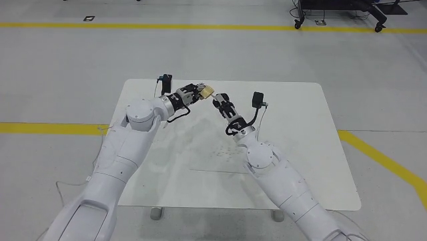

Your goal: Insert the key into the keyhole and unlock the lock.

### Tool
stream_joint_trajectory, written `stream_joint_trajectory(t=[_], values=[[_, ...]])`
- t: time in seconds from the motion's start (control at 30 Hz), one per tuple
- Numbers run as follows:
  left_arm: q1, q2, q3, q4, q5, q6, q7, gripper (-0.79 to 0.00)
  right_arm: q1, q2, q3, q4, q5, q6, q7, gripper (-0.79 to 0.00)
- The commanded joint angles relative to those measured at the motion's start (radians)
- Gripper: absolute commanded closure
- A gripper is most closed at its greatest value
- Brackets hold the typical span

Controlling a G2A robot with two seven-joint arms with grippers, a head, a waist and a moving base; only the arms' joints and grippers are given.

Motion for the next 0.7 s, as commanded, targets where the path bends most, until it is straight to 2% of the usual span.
stream_joint_trajectory(t=[0.0,0.23,0.67], values=[[0.000,0.000,-0.001,0.001,0.000,0.001,0.002,0.000,0.000,-0.002,0.001,-0.001,-0.016,0.005,-0.016,0.000],[0.004,-0.003,0.003,-0.006,0.016,0.001,0.019,0.000,-0.003,-0.012,-0.003,-0.005,-0.043,0.017,-0.034,0.000],[0.001,-0.003,0.002,-0.005,0.025,-0.004,-0.022,0.000,0.004,-0.030,-0.002,0.007,-0.069,0.027,-0.059,0.000]])
